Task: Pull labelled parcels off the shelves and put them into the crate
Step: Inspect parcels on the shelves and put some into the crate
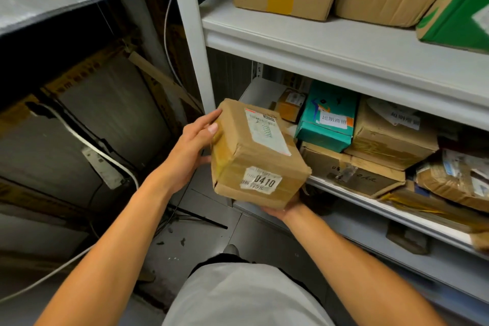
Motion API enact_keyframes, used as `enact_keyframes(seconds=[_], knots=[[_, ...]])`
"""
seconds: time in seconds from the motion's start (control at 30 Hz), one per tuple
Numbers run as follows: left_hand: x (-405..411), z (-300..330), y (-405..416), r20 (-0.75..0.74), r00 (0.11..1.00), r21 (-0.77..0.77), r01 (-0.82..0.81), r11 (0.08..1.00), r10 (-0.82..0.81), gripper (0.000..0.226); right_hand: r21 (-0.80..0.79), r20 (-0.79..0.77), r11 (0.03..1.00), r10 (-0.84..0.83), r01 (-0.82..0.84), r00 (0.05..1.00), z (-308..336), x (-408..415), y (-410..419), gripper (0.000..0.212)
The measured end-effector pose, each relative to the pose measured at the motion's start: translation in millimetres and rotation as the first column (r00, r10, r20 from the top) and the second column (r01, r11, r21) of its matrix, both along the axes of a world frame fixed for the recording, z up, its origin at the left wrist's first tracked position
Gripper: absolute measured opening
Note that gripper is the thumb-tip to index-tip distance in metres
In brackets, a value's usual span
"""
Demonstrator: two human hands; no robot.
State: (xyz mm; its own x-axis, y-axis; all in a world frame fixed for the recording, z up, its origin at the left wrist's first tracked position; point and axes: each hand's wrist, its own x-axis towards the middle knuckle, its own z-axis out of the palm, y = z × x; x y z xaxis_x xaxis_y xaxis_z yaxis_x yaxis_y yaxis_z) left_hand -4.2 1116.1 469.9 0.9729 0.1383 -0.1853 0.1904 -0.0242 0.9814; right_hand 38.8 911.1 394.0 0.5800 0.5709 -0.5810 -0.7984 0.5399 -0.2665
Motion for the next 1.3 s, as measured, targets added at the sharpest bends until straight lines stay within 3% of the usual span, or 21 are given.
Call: enact_keyframes(seconds=[0.1, 0.2, 0.27, 0.33, 0.4, 0.53, 0.63, 0.67, 0.77, 0.83, 0.97, 1.07, 1.13, 1.3], knots=[[6, 6, 1, 0.035, 0.999, 0.117, -0.026, 0.993, 0.022, 0.066, 0.088, -0.115, 0.996, 0.013, -0.002, 0.993, 2, 1, 2, 0.046], [10, 11, -1, 0.027, 0.999, 0.131, -0.041, 0.99, 0.037, 0.065, 0.019, -0.167, 0.999, -0.025, 0.029, 0.986, 0, 5, 7, 0.046], [14, 11, -1, -0.004, 1.0, 0.084, -0.026, 0.996, 0.027, 0.061, 0.041, -0.051, 0.999, -0.021, 0.023, 0.998, 3, 9, 11, 0.046], [15, 7, 1, -0.058, 0.998, -0.02, 0.017, 1.0, -0.019, 0.052, -0.039, 0.172, 0.999, -0.021, 0.028, 0.985, 7, 18, 15, 0.066], [14, 2, 5, -0.113, 0.991, -0.152, 0.05, 0.987, -0.067, 0.05, -0.112, 0.344, 0.991, -0.035, 0.078, 0.938, 18, 31, 21, 0.064], [20, -8, 16, -0.201, 0.965, -0.306, 0.1, 0.947, -0.167, 0.05, -0.209, 0.428, 0.976, 0.037, 0.059, 0.903, 33, 57, 22, 0.061], [35, -18, 19, -0.234, 0.968, -0.421, -0.015, 0.907, -0.093, 0.05, -0.326, 0.418, 0.945, 0.122, 0.023, 0.9, 47, 71, 30, 0.058], [40, -22, 18, -0.228, 0.972, -0.476, -0.07, 0.877, -0.046, 0.052, -0.368, 0.425, 0.93, 0.156, 0.013, 0.892, 49, 77, 34, 0.064], [53, -32, 10, -0.208, 0.974, -0.602, -0.197, 0.774, 0.087, 0.049, -0.463, 0.414, 0.884, 0.147, 0.068, 0.898, 48, 82, 40, 0.126], [59, -36, 1, -0.19, 0.971, -0.643, -0.234, 0.729, 0.145, 0.036, -0.555, 0.475, 0.821, 0.179, 0.136, 0.862, 44, 87, 41, 0.142], [65, -43, -11, -0.118, 0.963, -0.606, -0.264, 0.75, 0.244, 0.035, -0.697, 0.474, 0.713, 0.378, 0.077, 0.795, 45, 82, 35, 0.13], [70, -46, -18, -0.045, 0.956, -0.485, -0.274, 0.83, 0.29, 0.042, -0.737, 0.477, 0.672, 0.442, 0.072, 0.759, 37, 80, 37, 0.098], [73, -47, -23, -0.016, 0.945, -0.436, -0.302, 0.848, 0.328, 0.043, -0.706, 0.452, 0.701, 0.332, 0.104, 0.828, 40, 85, 49, 0.08], [79, -50, -30, 0.008, 0.912, -0.323, -0.385, 0.865, 0.409, 0.047, -0.648, 0.431, 0.731, 0.119, 0.215, 0.895, 29, 92, 66, 0.078]])
